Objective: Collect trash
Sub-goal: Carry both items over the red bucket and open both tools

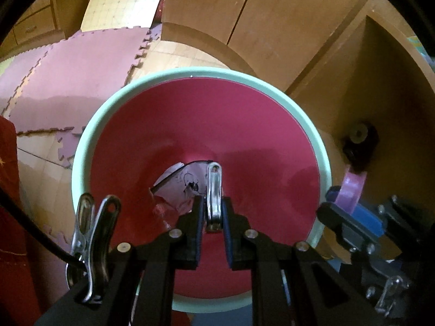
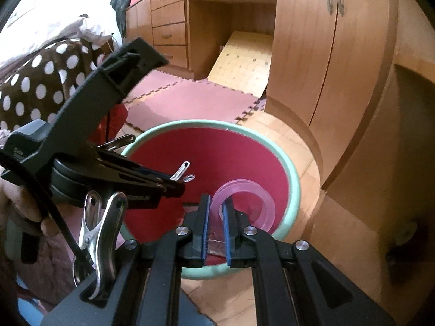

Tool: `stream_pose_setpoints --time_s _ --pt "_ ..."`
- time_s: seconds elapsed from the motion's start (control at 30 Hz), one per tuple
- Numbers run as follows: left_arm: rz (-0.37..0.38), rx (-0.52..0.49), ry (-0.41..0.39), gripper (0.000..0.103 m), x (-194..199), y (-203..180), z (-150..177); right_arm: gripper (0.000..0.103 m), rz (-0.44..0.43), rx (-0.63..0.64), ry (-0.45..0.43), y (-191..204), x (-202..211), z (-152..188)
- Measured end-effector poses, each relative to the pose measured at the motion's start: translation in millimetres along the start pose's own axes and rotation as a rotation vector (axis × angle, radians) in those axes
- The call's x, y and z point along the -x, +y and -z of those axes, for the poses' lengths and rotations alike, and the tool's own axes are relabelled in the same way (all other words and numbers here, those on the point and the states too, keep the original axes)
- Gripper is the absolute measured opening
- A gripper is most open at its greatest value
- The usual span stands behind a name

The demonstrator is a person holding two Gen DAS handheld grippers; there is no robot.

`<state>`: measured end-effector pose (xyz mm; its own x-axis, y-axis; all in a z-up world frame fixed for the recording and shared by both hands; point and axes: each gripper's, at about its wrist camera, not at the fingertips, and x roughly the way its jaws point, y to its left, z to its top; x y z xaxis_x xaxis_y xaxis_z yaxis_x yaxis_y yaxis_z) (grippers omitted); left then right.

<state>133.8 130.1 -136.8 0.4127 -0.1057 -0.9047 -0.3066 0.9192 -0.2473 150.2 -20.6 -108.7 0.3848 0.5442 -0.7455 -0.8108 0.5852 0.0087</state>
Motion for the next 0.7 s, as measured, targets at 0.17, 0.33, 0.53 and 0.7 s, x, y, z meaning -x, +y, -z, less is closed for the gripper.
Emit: stream_pose_setpoints --time_s 0.17,0.33,0.53,0.7 --pt "0.015 -0.007 0.003 0.016 0 1 -5 0.010 -0.031 -0.029 0.033 -3 -12 -4" --pt "0.028 0.011 0.000 0.024 4 2 -7 0.017 -0.045 -0.054 0.054 -7 -15 -7" --pt "0.025 0.024 -0.002 0.026 12 6 -7 0.034 -0.089 -0.109 0.096 -16 -15 -11" --pt "0.029 0.021 -0.009 0.026 19 6 -7 0.034 -0.086 -0.119 0.097 -15 -8 -16"
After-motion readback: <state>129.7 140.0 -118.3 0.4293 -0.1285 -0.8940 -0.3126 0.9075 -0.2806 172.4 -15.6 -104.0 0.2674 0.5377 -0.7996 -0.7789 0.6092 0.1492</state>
